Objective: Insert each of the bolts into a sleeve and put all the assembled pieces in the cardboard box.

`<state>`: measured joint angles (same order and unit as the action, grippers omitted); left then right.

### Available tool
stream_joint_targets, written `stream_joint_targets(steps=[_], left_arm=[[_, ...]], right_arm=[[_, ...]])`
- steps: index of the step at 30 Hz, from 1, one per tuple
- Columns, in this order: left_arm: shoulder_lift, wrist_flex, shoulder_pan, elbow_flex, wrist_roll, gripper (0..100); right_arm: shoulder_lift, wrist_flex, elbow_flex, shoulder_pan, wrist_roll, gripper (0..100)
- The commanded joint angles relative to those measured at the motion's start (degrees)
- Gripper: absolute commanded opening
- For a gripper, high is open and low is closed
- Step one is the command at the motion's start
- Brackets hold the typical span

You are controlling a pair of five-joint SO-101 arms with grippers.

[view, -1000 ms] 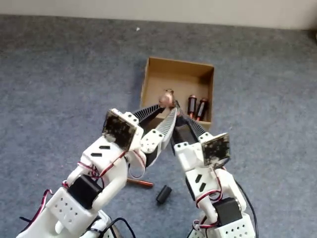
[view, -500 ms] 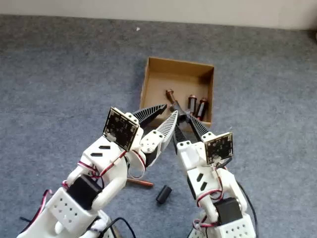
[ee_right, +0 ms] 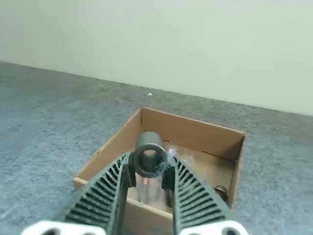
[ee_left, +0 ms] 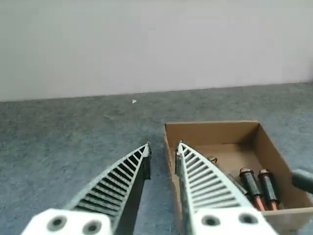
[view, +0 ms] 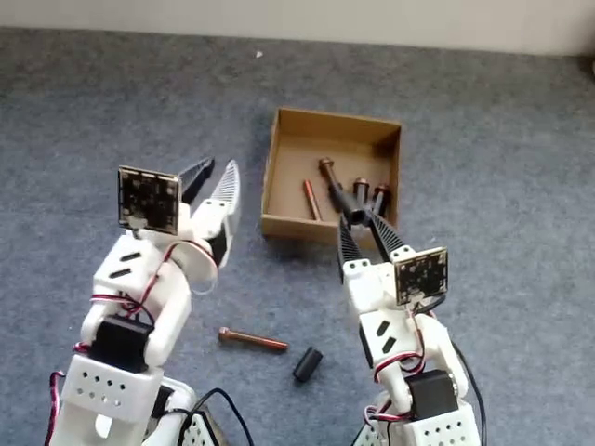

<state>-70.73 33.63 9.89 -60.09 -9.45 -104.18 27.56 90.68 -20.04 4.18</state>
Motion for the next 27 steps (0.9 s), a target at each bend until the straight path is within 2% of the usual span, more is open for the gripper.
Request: stream_joint_targets(steps=[1, 4, 10, 13, 19, 21, 27], left_arm=[[-0.3, 5.5, -2.9, 3.7, 2.4, 10], [-0.1, 5.6, -3.0, 2.7, 5.9, 10], [4.4, 8.3, -2.6, 5.7, 6.1, 12], [16.0, 12.5, -1.8, 14.6, 6.1, 15], [45.5, 22.3, 2.3, 38.9, 8.1, 16], [54.5, 25.5, 3.8, 46.8, 7.7, 20], [77.0, 32.8, 5.6, 67.9, -0.2, 29]], right_arm=[[-1.1, -1.5, -3.6, 2.7, 0.8, 0.4], [-1.0, -1.5, -3.6, 3.2, 1.2, 0.4], [-1.0, -1.5, -3.6, 3.3, 4.0, 0.4], [-1.0, -1.6, -3.6, 3.6, 4.0, 0.4], [-1.0, -2.1, -3.7, 9.7, 1.7, 0.4], [-1.0, -3.6, -3.7, 11.3, 0.6, 0.4], [-1.0, -4.5, -3.7, 16.2, -2.6, 0.4]])
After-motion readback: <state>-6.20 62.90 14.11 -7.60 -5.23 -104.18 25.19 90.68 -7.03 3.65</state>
